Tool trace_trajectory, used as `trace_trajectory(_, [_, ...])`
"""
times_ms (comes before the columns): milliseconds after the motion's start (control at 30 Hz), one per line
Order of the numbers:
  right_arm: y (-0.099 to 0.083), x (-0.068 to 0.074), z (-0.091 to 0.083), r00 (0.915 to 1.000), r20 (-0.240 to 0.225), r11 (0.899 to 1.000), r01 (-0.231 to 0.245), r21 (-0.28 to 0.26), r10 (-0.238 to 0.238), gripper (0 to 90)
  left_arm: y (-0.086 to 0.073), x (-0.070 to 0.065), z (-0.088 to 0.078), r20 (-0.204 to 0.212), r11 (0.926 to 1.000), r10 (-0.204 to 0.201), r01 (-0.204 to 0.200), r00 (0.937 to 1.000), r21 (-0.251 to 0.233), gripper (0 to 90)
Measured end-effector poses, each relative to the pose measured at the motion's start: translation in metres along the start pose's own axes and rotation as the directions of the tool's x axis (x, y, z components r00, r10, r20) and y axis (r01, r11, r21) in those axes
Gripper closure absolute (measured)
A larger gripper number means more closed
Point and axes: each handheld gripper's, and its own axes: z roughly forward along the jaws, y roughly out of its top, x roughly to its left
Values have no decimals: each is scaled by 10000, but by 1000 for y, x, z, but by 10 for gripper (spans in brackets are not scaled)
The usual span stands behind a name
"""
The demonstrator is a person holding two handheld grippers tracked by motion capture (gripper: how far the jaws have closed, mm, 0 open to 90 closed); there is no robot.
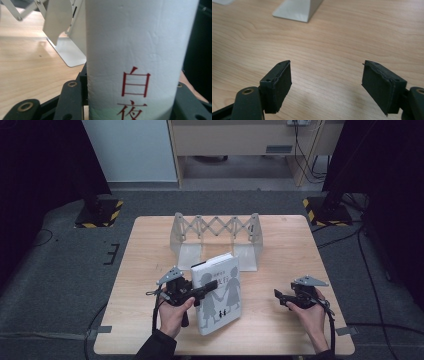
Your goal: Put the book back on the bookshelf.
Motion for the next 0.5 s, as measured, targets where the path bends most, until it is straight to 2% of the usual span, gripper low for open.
trace_trajectory(67, [-1,-1,2,9999,154,9997,29,253,-33,238,1,0,-2,-65,10000,33,-33,10000,35,524])
trace_trajectory(233, [-4,1,8,9978,474,9963,431,742,-467,233,4,0,-4,-171,9999,17,-15,9999,116,523])
trace_trajectory(367, [-5,0,11,9964,638,9943,489,945,-551,203,8,-1,-7,-381,9997,234,-230,9990,117,523])
trace_trajectory(400, [-5,-1,12,9962,696,9942,456,971,-525,191,10,-1,-10,-544,9992,384,-378,9978,114,522])
trace_trajectory(500, [-5,-2,14,9963,725,9924,378,1174,-465,175,15,1,-15,-718,9993,375,-376,9967,-9,522])
